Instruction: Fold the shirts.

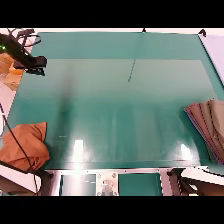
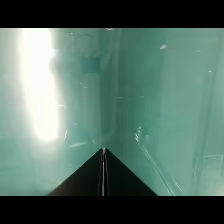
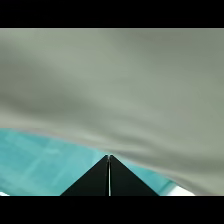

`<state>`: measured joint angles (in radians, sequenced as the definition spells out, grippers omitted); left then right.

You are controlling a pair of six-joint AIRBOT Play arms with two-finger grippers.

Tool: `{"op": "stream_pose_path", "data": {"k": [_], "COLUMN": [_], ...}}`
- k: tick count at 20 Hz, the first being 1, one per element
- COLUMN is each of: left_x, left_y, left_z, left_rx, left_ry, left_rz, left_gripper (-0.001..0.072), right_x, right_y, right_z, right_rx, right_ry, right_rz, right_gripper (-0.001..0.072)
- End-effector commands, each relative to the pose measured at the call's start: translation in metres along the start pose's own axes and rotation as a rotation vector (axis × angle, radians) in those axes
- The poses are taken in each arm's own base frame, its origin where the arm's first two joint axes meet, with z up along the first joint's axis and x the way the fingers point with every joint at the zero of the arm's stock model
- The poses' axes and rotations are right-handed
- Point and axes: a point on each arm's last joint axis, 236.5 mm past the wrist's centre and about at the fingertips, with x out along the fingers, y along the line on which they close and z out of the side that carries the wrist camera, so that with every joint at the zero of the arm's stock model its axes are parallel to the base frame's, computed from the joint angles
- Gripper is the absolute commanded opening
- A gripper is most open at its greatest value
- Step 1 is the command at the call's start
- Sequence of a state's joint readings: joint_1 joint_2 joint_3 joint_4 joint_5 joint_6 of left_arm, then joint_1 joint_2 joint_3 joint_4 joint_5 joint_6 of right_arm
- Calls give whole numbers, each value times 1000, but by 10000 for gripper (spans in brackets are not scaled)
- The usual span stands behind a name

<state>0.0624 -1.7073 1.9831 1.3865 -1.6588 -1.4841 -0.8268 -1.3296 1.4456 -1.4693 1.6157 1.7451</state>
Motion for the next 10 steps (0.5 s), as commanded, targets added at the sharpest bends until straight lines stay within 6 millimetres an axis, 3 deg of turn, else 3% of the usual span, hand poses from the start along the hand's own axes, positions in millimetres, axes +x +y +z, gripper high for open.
{"op": "stream_pose_path", "data": {"k": [1,3,5,8,10], "left_x": [-3,-2,1,12,18], "left_y": [-32,-54,-74,-92,-92], "left_z": [-22,-48,-83,-146,-180], "left_rx": [42,66,66,53,39], "left_ry": [25,29,29,56,85], "left_rz": [-45,-53,-63,-73,-73], "left_gripper": [27,26,27,26,27], "right_x": [-12,-5,20,65,78], "right_y": [128,166,183,172,168], "right_z": [-15,-54,-112,-202,-235], "right_rx": [-327,-490,-624,-781,-858], "right_ry": [-125,-139,-105,-3,9], "right_rz": [180,196,208,200,218], "right_gripper": [15,15,14,14,17]}}
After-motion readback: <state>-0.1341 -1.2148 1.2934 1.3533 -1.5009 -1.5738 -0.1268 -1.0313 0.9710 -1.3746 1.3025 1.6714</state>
